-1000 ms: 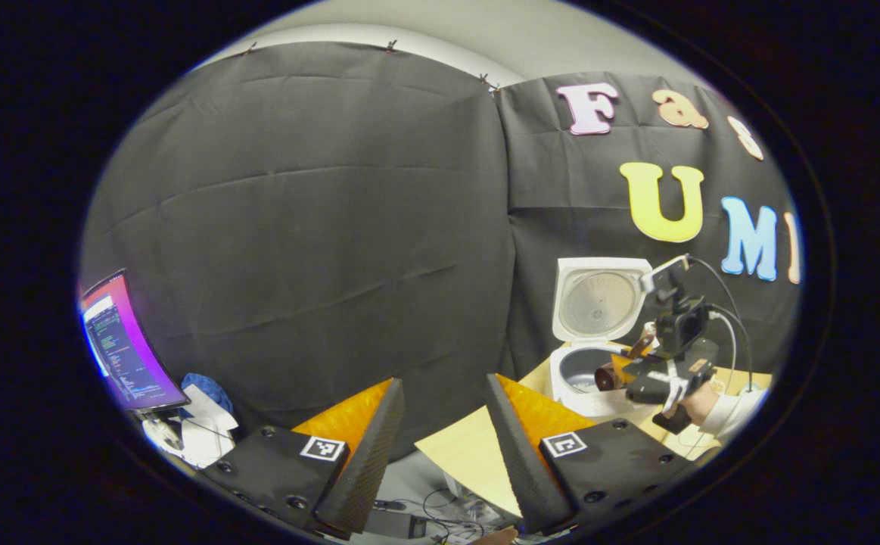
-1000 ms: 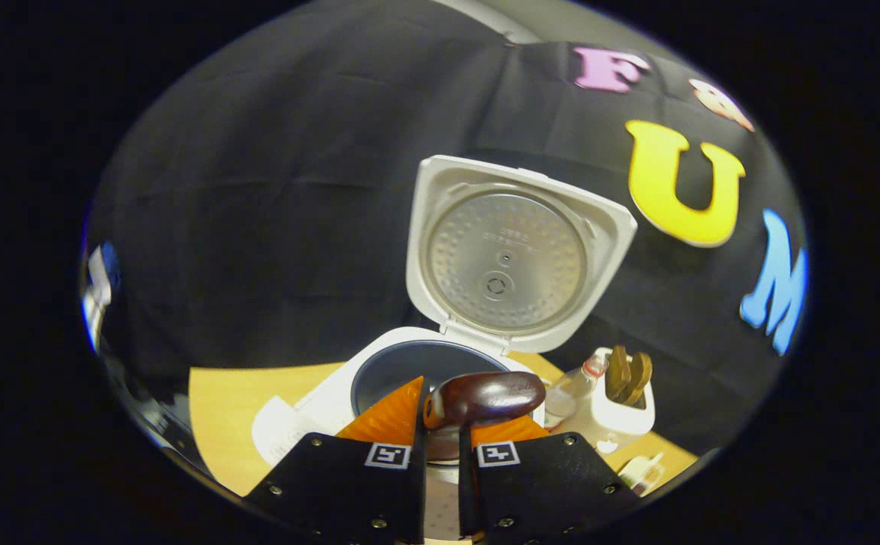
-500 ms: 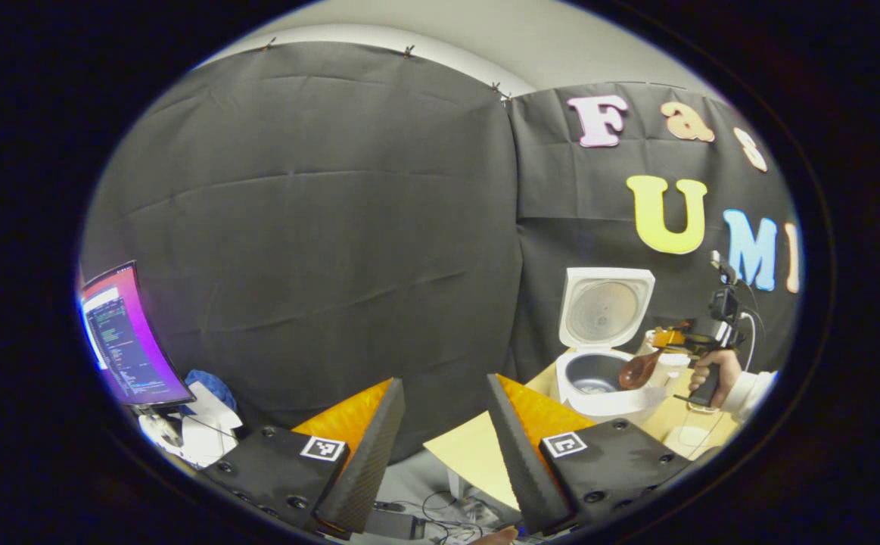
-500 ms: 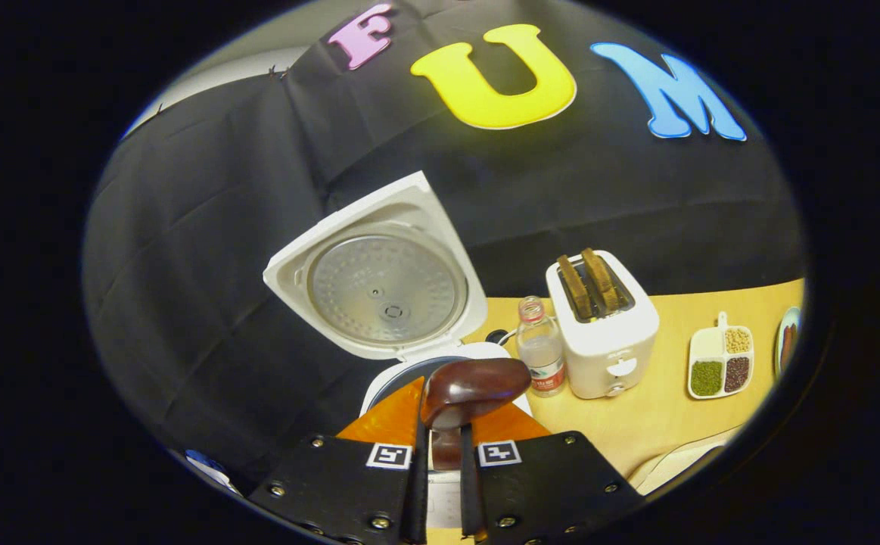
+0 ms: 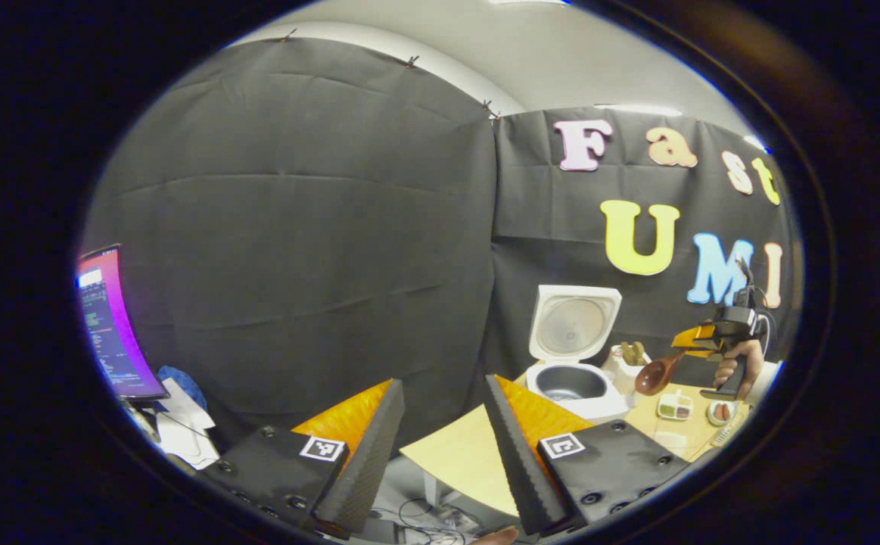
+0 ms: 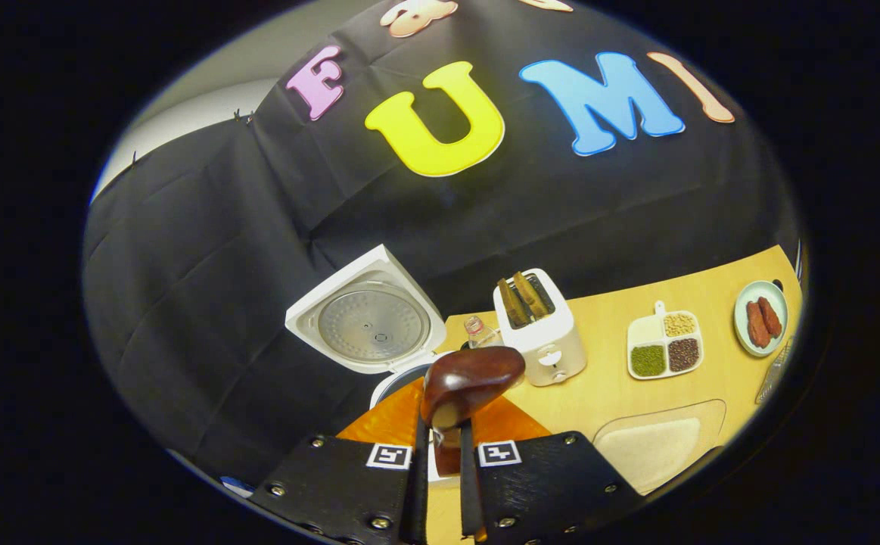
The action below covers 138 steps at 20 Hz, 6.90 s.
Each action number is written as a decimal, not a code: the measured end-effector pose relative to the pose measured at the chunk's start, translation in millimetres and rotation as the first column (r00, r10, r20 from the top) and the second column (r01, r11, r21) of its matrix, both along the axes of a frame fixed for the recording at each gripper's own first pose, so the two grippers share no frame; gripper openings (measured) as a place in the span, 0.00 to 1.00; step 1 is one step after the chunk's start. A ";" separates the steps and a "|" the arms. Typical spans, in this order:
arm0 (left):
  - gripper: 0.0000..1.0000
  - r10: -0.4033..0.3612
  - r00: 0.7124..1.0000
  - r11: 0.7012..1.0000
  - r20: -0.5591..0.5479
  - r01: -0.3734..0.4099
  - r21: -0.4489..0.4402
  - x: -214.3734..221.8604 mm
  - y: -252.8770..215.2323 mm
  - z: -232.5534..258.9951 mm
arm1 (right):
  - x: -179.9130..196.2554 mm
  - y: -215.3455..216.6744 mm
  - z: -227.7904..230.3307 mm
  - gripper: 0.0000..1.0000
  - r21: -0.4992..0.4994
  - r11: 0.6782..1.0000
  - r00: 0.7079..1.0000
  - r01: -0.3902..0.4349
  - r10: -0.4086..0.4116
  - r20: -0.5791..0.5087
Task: Close the left gripper, press the button to open the rice cooker; take a wooden spoon from the chopstick holder with the right hand, scoop a spoonful of rice and pour it into the rice cooker, then put the wooden spoon back into the chopstick holder.
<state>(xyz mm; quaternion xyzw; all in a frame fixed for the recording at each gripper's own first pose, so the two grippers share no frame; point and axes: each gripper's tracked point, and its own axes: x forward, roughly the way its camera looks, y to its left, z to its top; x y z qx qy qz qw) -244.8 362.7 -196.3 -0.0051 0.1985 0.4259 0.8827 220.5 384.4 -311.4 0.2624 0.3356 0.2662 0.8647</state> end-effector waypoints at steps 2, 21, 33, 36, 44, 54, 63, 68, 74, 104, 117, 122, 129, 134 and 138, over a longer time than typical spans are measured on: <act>0.77 -0.043 0.998 0.998 0.042 0.045 -0.045 6.6 -9.7 -8.1 | -10.7 -40.1 11.8 0.18 -0.019 0.999 0.999 0.042 -0.042 0.016; 0.85 -0.114 0.993 0.992 0.011 0.115 -0.062 127.7 -147.8 -19.7 | 36.6 -426.2 -91.9 0.18 -0.139 0.896 0.899 0.422 -0.433 -0.064; 0.79 -0.104 0.984 0.994 -0.141 0.101 -0.030 176.5 -229.5 -28.9 | 51.5 -492.1 -196.8 0.18 -0.225 0.867 0.868 0.445 -0.479 -0.128; 0.76 -0.093 0.980 0.996 -0.175 0.090 -0.026 172.0 -237.1 -32.8 | 50.8 -488.9 -219.6 0.18 -0.263 0.861 0.868 0.436 -0.479 -0.128; 0.75 -0.103 0.977 0.994 -0.186 0.105 0.002 178.1 -241.5 -23.8 | 36.5 -473.9 -261.3 0.18 -0.375 0.843 0.882 0.386 -0.456 -0.117; 0.75 -0.179 0.975 0.984 -0.131 0.175 -0.039 211.7 -256.6 -34.8 | 19.5 -501.7 -254.9 0.63 -0.393 0.828 0.863 0.399 -0.484 -0.143; 0.75 -0.242 0.964 0.970 -0.114 0.241 -0.021 242.5 -267.6 -32.2 | 1.5 -552.0 -205.8 0.87 -0.379 0.756 0.812 0.533 -0.583 -0.021; 0.75 -0.254 0.964 0.967 -0.077 0.256 0.013 265.8 -249.7 -18.1 | -3.5 -548.2 -107.5 0.88 -0.221 0.776 0.805 0.591 -0.554 0.211; 0.75 -0.323 0.946 0.945 0.018 0.321 0.061 311.0 -196.7 5.0 | -39.3 -496.2 1.8 0.96 -0.249 0.765 0.763 0.594 -0.439 0.474; 0.79 -0.239 0.963 0.968 0.127 0.247 -0.054 577.0 127.6 -136.3 | -103.8 -300.7 86.2 0.93 -0.541 0.657 0.796 0.525 -0.154 0.586; 0.74 -0.228 0.972 0.973 -0.047 0.227 -0.034 510.6 91.5 -170.3 | -101.5 -279.0 62.6 0.94 -0.518 0.708 0.826 0.481 -0.167 0.539; 0.76 -0.211 0.974 0.977 -0.085 0.207 -0.046 460.1 53.0 -192.0 | -109.9 -281.9 55.7 0.94 -0.511 0.717 0.837 0.474 -0.187 0.514; 0.75 -0.190 0.966 0.976 -0.176 0.167 -0.137 402.4 16.3 -256.9 | -122.2 -286.7 48.5 0.94 -0.515 0.720 0.849 0.465 -0.199 0.489; 0.76 -0.169 0.938 0.954 -0.304 0.078 -0.289 359.6 1.6 -331.3 | -138.0 -290.9 45.4 0.94 -0.513 0.728 0.860 0.455 -0.211 0.464; 0.78 -0.182 0.939 0.958 -0.293 0.101 -0.269 367.1 1.8 -336.5 | -140.3 -289.5 41.5 0.94 -0.508 0.735 0.865 0.448 -0.214 0.454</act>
